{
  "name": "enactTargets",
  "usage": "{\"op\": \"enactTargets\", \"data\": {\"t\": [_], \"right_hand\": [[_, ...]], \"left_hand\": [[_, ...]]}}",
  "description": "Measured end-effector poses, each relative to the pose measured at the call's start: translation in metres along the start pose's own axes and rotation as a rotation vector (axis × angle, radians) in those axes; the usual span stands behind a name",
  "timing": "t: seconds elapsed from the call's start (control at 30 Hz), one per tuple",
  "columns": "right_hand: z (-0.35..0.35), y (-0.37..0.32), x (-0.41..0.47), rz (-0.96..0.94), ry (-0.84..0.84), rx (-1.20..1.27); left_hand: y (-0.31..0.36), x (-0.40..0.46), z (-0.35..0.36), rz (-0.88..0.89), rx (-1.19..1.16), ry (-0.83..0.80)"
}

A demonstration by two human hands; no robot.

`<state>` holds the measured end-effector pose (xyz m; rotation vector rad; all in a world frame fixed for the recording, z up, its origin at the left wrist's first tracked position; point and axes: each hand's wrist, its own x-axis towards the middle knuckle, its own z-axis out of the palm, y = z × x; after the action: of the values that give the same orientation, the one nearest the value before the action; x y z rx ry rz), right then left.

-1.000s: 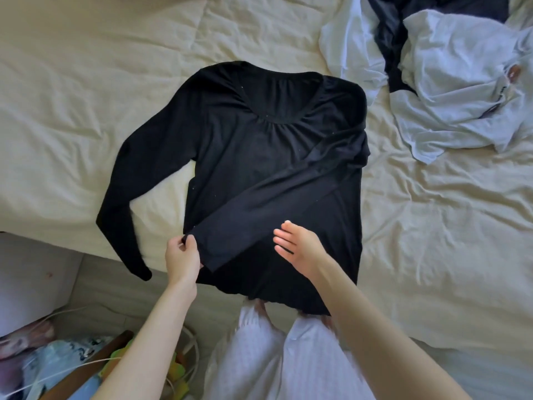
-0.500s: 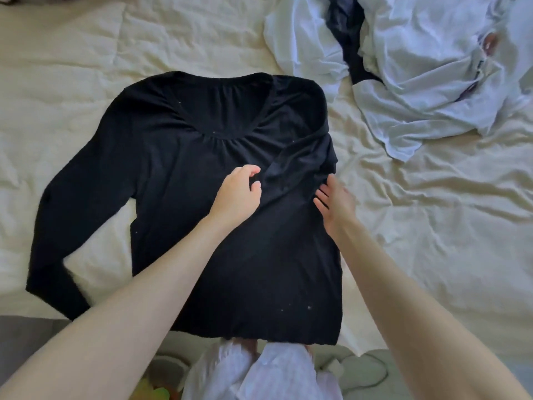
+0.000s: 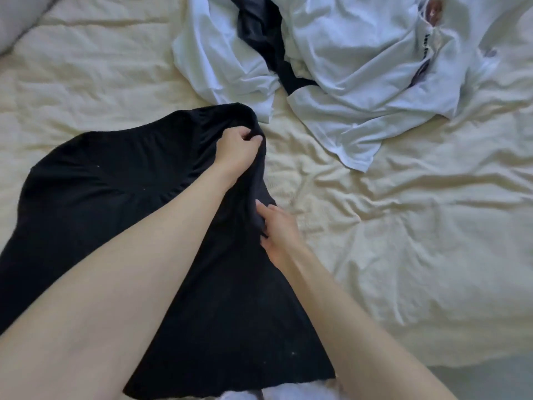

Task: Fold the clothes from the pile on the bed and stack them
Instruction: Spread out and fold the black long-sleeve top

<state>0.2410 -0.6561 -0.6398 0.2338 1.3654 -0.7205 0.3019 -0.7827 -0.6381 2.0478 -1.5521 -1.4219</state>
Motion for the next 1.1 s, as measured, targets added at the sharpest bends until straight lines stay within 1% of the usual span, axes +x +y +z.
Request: {"op": "enactTargets", "data": {"t": [0.07,0.17,0.23,0.3,0.33,0.4,0.47,0.53,0.6,0.67,0.73,0.87,0.93,1.0,1.07,1.1], "right_hand": [[0.000,0.002,0.000,-0.009,-0.021,0.036],[0.002,-0.002,-0.004,0.030,-0.060,0.298],[0.004,-0.010,-0.005,0.121,-0.062,0.500],[0.003,-0.019,-0.002,0.241,-0.048,0.613],[0.003,-0.026,-0.002,0.292,-0.037,0.617],[0.002,-0.037,0.000,0.321,0.008,0.555],[0.000,-0.040,0.002,0.261,0.066,0.545],[-0.002,-0.037,0.002,0.139,0.107,0.577],[-0.003,-0.026,-0.001,0.011,0.101,0.494],[-0.005,-0.008,-0.004,-0.107,0.105,0.247],[-0.009,0.009,-0.009,-0.163,0.132,0.020],[-0.017,0.038,-0.019,-0.158,0.137,-0.224],[-0.020,0.049,-0.020,-0.144,0.127,-0.344],[-0.018,0.061,-0.023,-0.081,0.114,-0.442],[-0.014,0.074,-0.028,-0.014,0.081,-0.475],[-0.012,0.081,-0.029,0.014,0.066,-0.473]], "left_hand": [[-0.004,0.006,-0.012,-0.119,-0.186,0.030],[-0.017,0.008,-0.035,-0.339,-0.467,0.033],[-0.027,0.011,-0.049,-0.393,-0.571,0.021],[-0.033,0.017,-0.056,-0.408,-0.621,0.008],[-0.034,0.019,-0.057,-0.410,-0.613,0.004],[-0.036,0.020,-0.057,-0.368,-0.465,0.020],[-0.040,0.017,-0.056,-0.266,-0.282,0.033],[-0.045,0.012,-0.058,-0.187,-0.238,0.047],[-0.050,0.003,-0.061,-0.163,-0.268,0.034],[-0.057,-0.009,-0.062,-0.156,-0.238,-0.009],[-0.071,-0.027,-0.060,-0.140,-0.142,-0.001],[-0.119,-0.084,-0.057,-0.143,0.050,0.074],[-0.148,-0.114,-0.057,-0.169,0.162,0.070],[-0.175,-0.142,-0.058,-0.237,0.278,0.044],[-0.197,-0.165,-0.061,-0.297,0.348,0.022],[-0.205,-0.173,-0.062,-0.299,0.368,0.022]]}}
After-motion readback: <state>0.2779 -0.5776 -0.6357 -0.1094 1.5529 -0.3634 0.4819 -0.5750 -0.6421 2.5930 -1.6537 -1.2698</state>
